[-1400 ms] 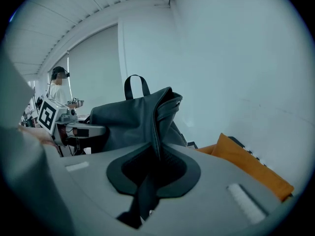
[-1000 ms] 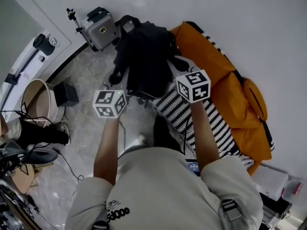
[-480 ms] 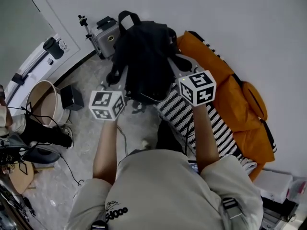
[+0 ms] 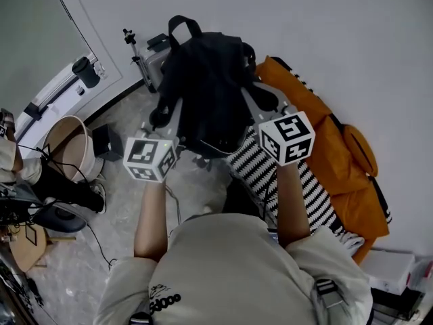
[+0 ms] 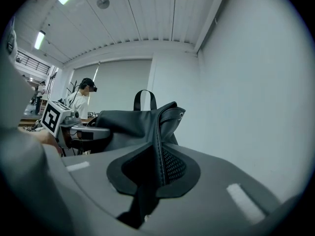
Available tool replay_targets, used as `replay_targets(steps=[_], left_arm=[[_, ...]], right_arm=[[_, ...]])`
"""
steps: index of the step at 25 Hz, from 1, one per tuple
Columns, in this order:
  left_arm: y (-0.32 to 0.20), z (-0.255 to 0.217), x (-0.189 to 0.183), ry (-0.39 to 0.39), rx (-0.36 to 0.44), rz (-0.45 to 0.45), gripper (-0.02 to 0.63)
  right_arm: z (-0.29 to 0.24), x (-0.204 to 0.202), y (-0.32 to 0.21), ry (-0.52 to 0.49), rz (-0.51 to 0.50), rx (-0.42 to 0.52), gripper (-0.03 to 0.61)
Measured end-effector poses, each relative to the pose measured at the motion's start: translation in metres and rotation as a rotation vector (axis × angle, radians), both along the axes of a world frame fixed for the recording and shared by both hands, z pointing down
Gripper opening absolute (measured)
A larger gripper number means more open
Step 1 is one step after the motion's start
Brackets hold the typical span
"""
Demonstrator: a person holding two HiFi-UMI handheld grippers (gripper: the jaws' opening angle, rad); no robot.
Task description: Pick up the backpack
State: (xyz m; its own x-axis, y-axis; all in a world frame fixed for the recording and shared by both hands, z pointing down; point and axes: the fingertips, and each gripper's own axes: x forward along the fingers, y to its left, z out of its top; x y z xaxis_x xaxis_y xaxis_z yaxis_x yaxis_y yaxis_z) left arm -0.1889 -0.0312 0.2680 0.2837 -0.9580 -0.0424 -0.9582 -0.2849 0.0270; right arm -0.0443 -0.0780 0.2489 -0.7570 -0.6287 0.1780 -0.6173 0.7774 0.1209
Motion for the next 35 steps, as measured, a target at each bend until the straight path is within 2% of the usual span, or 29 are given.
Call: replay_targets(steps=[17, 35], left_arm=[[0.044, -0.046, 0.004, -0.05, 0.029, -0.052, 0.049], [0.046, -0.048, 0.004, -0.043, 0.039, -0.053, 0.049]], right_arm=[[-0.04, -0.002, 0.045, -0.041, -0.043, 0.074, 0.028], [-0.04, -0.002, 0.045, -0.034, -0.059, 0.077, 0.028]])
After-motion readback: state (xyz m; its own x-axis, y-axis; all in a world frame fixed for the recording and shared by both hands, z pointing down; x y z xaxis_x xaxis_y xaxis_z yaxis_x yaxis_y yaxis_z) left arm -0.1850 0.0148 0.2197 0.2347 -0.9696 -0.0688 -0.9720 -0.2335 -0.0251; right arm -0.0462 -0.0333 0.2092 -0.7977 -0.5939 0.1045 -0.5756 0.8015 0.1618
